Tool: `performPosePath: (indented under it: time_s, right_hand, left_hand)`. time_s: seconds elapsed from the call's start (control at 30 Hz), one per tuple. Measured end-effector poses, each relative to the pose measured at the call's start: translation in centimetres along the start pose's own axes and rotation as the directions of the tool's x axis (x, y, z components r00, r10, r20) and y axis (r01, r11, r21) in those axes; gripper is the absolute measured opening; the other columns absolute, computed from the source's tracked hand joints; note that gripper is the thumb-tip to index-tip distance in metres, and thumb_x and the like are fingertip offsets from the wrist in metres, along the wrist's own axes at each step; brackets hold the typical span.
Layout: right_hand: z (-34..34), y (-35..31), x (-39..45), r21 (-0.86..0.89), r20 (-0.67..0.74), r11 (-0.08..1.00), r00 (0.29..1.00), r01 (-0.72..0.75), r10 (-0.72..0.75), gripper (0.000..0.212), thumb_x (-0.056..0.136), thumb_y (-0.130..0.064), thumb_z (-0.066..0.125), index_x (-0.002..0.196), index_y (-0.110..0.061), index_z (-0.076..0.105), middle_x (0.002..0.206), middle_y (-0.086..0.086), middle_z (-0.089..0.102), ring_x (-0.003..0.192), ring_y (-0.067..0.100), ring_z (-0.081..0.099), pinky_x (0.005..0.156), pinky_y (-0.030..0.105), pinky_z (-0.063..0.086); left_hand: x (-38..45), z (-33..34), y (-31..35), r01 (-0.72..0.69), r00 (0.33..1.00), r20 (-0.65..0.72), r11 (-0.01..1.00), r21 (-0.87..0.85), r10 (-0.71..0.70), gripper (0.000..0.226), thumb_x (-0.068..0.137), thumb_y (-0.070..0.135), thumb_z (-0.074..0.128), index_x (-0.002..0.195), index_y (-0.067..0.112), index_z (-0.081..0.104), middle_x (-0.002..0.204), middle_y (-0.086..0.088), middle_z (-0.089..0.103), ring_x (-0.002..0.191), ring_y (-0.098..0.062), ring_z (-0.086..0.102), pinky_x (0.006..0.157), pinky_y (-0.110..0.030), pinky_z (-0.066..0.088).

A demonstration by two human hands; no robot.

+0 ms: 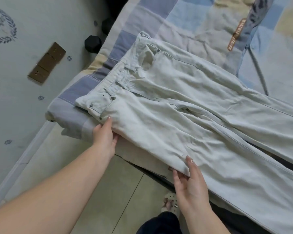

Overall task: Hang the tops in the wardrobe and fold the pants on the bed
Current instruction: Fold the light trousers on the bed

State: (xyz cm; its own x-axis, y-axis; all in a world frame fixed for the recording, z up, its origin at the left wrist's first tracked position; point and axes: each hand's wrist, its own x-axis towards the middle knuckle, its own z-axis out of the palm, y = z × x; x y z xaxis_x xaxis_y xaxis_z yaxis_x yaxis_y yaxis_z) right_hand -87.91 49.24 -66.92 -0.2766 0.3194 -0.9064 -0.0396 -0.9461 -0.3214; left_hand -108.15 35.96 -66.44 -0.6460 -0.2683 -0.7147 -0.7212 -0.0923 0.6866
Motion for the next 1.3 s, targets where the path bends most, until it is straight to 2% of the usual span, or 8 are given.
performPosePath:
  time_s: [0.07, 0.17, 0.37, 0.47, 0.73, 0.83, 1.0, 1.3]
  right_hand:
    - [0.4, -0.9, -0.3, -0.093, -0.014, 0.994, 0.998, 0.061, -0.062, 0.016, 0.091, -0.016, 0.061, 0.105, -0.015, 0.068, 0.092, -0.004, 0.069, 0.068, 0.009, 0.063, 0.053, 0.017, 0.052]
    - [0.3, -2.6, -0.6, -0.245, -0.006, 0.956, 0.985, 0.163, -0.17, 0.014, 0.093, -0.014, 0.058, 0.1, -0.019, 0.07, 0.082, -0.005, 0.062, 0.055, 0.003, 0.056, 0.05, 0.014, 0.05]
    - [1.7, -7.1, -0.2, -0.408, 0.09, 0.864, 0.954, 0.296, -0.285, 0.016, 0.091, -0.011, 0.059, 0.087, -0.016, 0.073, 0.075, 0.003, 0.061, 0.059, 0.012, 0.054, 0.051, 0.014, 0.05]
    - [2.7, -8.6, 0.6, -0.438, 0.114, 0.84, 0.947, 0.32, -0.301, 0.014, 0.09, -0.01, 0.06, 0.089, -0.015, 0.073, 0.085, 0.004, 0.064, 0.063, 0.014, 0.055, 0.053, 0.013, 0.051]
    - [3.4, -9.7, 1.7, -0.496, 0.131, 0.81, 0.949, 0.313, -0.287, 0.009, 0.088, -0.022, 0.066, 0.088, -0.022, 0.075, 0.068, -0.008, 0.065, 0.058, 0.004, 0.058, 0.058, 0.017, 0.051]
    - [3.5, -10.4, 2.5, -0.482, 0.137, 0.808, 0.94, 0.339, -0.313, 0.009, 0.087, -0.026, 0.067, 0.086, -0.023, 0.075, 0.066, -0.009, 0.065, 0.058, 0.003, 0.057, 0.058, 0.015, 0.05]
    - [4.9, -12.5, 4.1, -0.471, 0.115, 0.763, 0.888, 0.443, -0.445, 0.028, 0.09, -0.03, 0.059, 0.068, -0.021, 0.073, 0.065, -0.012, 0.066, 0.052, -0.002, 0.056, 0.055, 0.011, 0.05]
    - [12.9, -23.6, 12.9, -0.539, 0.151, 0.623, 0.793, 0.567, -0.591, 0.032, 0.091, -0.039, 0.054, 0.068, -0.024, 0.072, 0.061, -0.008, 0.062, 0.059, 0.013, 0.054, 0.065, 0.027, 0.048]
  left_hand:
    - [0.5, 0.4, 1.0, 0.005, 0.998, -0.062, 1.0, -0.009, -0.005, 0.008, 0.091, 0.031, 0.061, 0.092, 0.023, 0.059, 0.088, 0.005, 0.061, 0.074, -0.008, 0.057, 0.058, -0.022, 0.044]
    - [1.4, 0.6, 2.3, -0.037, 0.99, -0.137, 0.999, -0.015, 0.035, 0.02, 0.091, 0.028, 0.06, 0.073, 0.024, 0.054, 0.065, 0.008, 0.049, 0.051, -0.003, 0.043, 0.048, -0.019, 0.035]
    - [2.5, 3.1, 4.6, 0.074, 0.996, -0.046, 0.997, 0.01, -0.074, 0.038, 0.079, 0.047, 0.072, 0.101, 0.021, 0.058, 0.096, 0.0, 0.059, 0.085, -0.013, 0.056, 0.074, -0.036, 0.05]
    - [3.6, 5.0, 5.2, 0.074, 0.985, -0.16, 0.997, 0.029, -0.068, 0.07, 0.072, 0.035, 0.08, 0.131, 0.019, 0.046, 0.127, -0.003, 0.056, 0.11, -0.024, 0.057, 0.088, -0.042, 0.052]
    - [4.3, 5.2, 4.3, 0.105, 0.861, -0.507, 0.988, 0.113, -0.034, 0.08, 0.063, 0.036, 0.074, 0.128, 0.013, 0.033, 0.137, -0.011, 0.04, 0.117, -0.032, 0.048, 0.098, -0.045, 0.046]
    - [4.1, 5.2, 4.1, 0.075, 0.875, -0.478, 0.997, -0.024, -0.077, 0.061, 0.069, 0.021, 0.068, 0.123, 0.014, 0.039, 0.123, -0.008, 0.05, 0.105, -0.029, 0.056, 0.091, -0.048, 0.051]
    - [3.4, 7.2, 6.2, -0.27, 0.833, -0.458, 0.951, 0.149, 0.309, 0.033, 0.072, 0.024, 0.06, 0.1, 0.02, 0.043, 0.103, -0.004, 0.059, 0.084, -0.022, 0.056, 0.077, -0.035, 0.051]
    - [6.4, 22.0, 14.8, -0.448, 0.874, -0.158, 0.888, 0.104, 0.459, 0.034, 0.078, 0.018, 0.063, 0.106, 0.016, 0.044, 0.09, 0.005, 0.052, 0.072, -0.006, 0.051, 0.059, -0.022, 0.044]
